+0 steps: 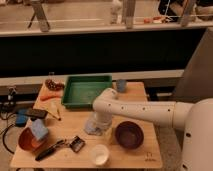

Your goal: Wipe tray with towel

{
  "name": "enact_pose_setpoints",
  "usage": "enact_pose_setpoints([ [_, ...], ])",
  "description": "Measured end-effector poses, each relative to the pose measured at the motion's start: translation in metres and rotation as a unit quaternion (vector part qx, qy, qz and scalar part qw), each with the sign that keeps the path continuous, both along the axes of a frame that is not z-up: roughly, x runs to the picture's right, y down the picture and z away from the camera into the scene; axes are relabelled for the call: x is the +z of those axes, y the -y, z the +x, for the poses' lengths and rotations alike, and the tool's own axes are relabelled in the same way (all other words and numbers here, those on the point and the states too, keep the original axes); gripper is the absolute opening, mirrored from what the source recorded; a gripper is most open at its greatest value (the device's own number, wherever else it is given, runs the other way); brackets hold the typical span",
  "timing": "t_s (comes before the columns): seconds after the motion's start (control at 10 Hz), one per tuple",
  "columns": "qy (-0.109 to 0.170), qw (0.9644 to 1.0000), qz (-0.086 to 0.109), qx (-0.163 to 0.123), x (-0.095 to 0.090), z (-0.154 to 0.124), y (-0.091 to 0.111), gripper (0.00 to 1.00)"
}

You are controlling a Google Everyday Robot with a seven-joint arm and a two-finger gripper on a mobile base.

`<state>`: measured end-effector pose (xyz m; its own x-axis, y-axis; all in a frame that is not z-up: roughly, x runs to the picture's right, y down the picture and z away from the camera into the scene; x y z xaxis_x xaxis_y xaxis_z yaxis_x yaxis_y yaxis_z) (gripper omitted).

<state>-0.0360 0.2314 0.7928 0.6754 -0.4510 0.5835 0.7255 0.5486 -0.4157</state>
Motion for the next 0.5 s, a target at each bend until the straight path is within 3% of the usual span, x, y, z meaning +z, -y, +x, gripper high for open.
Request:
enact_pose_setpoints([
  [0.2, 0.021, 0.9995, 0.015, -0.019, -0.018, -0.028, 0.02, 0.8],
  [0.5, 0.037, 0.9986, 0.029, -0.022, -0.014, -0.041, 0.034, 0.8],
])
